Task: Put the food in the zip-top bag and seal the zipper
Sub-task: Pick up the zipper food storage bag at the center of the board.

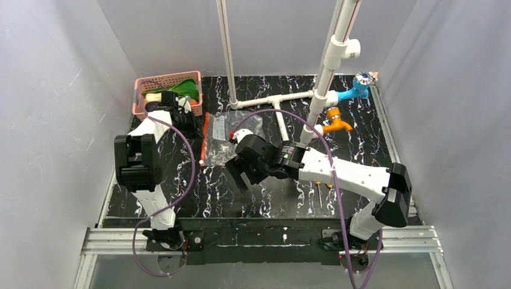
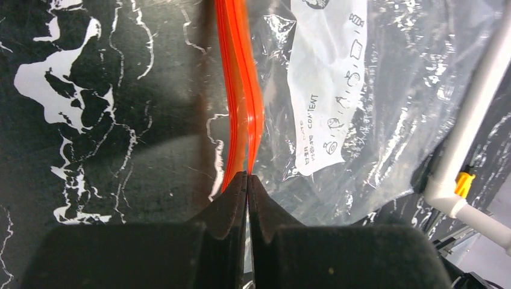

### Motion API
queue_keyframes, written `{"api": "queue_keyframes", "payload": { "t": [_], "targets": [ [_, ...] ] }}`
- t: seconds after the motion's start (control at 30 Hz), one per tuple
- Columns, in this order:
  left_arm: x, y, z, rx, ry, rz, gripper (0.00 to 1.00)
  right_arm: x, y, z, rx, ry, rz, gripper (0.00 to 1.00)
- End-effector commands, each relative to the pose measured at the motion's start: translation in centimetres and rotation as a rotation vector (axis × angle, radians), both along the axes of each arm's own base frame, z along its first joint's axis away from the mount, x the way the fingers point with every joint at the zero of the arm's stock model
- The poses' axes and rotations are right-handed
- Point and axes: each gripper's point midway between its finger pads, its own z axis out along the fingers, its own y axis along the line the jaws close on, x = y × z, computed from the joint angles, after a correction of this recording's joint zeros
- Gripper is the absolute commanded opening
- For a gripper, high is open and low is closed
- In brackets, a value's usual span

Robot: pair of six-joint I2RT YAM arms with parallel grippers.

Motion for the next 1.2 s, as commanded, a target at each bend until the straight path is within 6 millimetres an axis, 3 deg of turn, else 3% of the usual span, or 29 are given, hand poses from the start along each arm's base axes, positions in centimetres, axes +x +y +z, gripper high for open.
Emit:
{"api": "queue_keyframes", "payload": {
  "t": [0.0,0.23,0.37,0.6,0.77,1.03,1.17],
  "targets": [
    [-0.5,-1.6,4.7,-0.078,-0.11,-0.023,0.0,1.1,0.4,0.8,0.018,-0.02,-0.041,1.0],
    [-1.3,-4.6,6.7,-0.254,-0.131,-0.067,0.0,1.9,-0.2,1.2,0.025,-0.043,-0.053,1.0],
    [-2.4,-8.3,7.7,-0.369,-0.123,-0.151,0.0,2.3,-0.8,0.9,0.037,-0.041,-0.067,1.0],
    [-3.4,-11.9,5.7,-0.396,-0.035,-0.197,0.0,2.9,-1.3,1.3,0.056,-0.046,-0.085,1.0],
    [-3.2,-12.8,4.2,-0.433,-0.007,-0.16,0.08,3.1,-1.6,1.7,0.059,-0.05,-0.091,1.0],
    [-3.2,-12.7,2.2,-0.393,0.056,-0.132,0.25,3.1,-2.1,1.2,0.05,-0.034,-0.093,1.0],
    [-3.5,-12.6,0.3,-0.38,0.133,-0.117,0.35,3.1,-2.3,1.6,0.053,-0.043,-0.089,1.0]
  ]
}}
